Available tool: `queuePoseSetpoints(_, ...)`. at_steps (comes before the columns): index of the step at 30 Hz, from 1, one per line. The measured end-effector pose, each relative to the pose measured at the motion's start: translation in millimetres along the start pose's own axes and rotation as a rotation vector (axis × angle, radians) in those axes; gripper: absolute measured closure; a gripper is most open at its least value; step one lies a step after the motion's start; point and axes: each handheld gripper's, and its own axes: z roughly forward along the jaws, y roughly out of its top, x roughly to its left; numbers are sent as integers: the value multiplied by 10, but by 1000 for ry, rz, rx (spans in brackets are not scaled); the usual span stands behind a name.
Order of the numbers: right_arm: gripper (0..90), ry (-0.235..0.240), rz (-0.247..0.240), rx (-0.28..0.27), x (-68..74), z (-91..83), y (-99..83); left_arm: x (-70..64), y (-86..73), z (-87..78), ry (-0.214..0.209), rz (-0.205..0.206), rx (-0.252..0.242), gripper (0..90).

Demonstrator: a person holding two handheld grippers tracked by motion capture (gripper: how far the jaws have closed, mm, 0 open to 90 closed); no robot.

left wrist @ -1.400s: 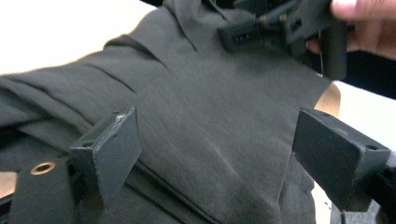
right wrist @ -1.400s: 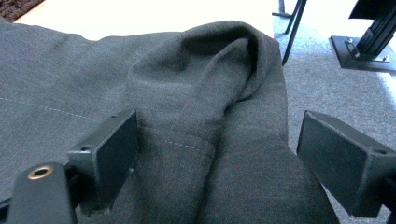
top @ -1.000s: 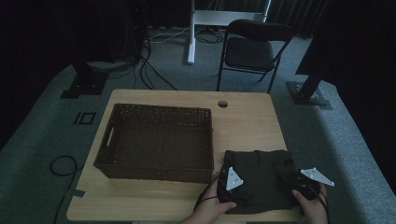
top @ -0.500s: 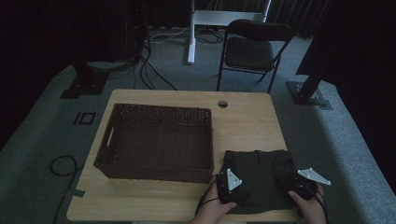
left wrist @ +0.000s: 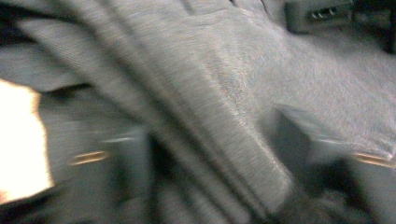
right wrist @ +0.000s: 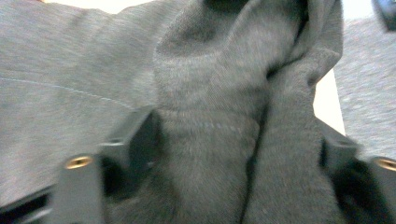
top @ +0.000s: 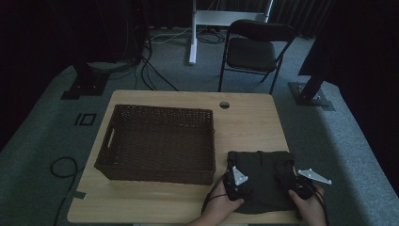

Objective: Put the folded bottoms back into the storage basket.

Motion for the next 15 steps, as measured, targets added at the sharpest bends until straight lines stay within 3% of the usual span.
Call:
queuePoseSetpoints(3,602,1,-37,-9,68,-42,13,5,14,-3,-8,49,-29,604)
queuePoseSetpoints(7,630,-49,-82,-12,158,-62,26,19,17,-13,-20,42,-56,668)
queuePoseSetpoints(10,638,-48,-79,-14,161,-77,41,42,41,-39,-47,37,-63,701)
queuePoseSetpoints(15,652,-44,-71,-21,200,-132,92,17,107,-59,-45,78,-36,731)
